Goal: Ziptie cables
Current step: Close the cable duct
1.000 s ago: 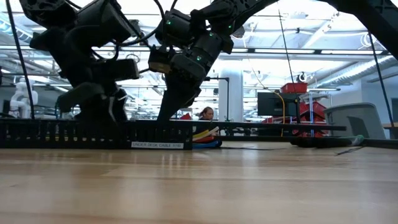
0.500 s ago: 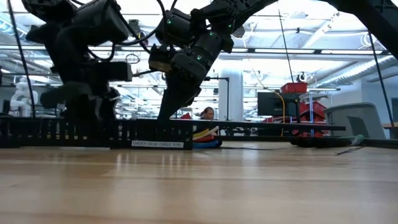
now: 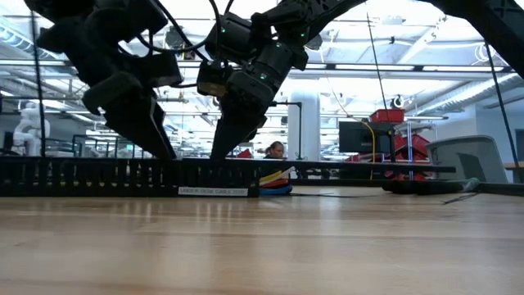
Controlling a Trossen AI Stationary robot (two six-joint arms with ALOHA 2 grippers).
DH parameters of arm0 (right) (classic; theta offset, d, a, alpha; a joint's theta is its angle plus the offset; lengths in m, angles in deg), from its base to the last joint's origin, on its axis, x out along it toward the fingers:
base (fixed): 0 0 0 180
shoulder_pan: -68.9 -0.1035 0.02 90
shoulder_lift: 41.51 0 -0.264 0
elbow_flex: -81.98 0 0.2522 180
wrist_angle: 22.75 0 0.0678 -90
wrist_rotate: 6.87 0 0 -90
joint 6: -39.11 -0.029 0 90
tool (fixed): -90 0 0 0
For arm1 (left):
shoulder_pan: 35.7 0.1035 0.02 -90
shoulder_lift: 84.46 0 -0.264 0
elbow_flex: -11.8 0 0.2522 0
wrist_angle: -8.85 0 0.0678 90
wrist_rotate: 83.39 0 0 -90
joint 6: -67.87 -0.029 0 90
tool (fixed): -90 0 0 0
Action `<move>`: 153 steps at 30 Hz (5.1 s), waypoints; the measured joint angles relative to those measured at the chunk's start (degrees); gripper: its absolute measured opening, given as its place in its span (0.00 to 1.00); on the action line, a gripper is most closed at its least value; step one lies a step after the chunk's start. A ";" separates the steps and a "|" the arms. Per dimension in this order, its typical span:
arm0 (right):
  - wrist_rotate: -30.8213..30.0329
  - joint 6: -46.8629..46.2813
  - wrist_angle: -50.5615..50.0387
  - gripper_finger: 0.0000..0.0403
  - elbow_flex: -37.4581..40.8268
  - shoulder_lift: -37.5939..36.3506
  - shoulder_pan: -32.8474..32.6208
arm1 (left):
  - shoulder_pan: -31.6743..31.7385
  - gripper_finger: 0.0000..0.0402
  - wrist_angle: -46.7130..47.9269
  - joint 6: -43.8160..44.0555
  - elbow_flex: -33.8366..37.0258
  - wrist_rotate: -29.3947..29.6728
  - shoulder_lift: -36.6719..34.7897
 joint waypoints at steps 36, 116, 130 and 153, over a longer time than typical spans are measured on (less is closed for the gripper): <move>-0.32 -0.03 2.43 0.61 0.08 0.02 0.00 | -0.11 0.53 -6.87 -0.08 3.15 -0.31 2.29; -0.35 -0.66 3.89 0.61 -0.04 0.04 0.02 | 11.10 0.80 -4.59 -20.22 2.68 -15.13 -1.80; -0.21 -1.54 3.90 0.61 -0.01 0.04 0.02 | 11.04 0.75 -7.41 -19.25 5.18 -16.39 -1.77; -0.23 -1.54 3.97 0.61 0.01 0.04 0.02 | 11.00 0.74 -8.42 -19.77 6.32 -14.88 -1.75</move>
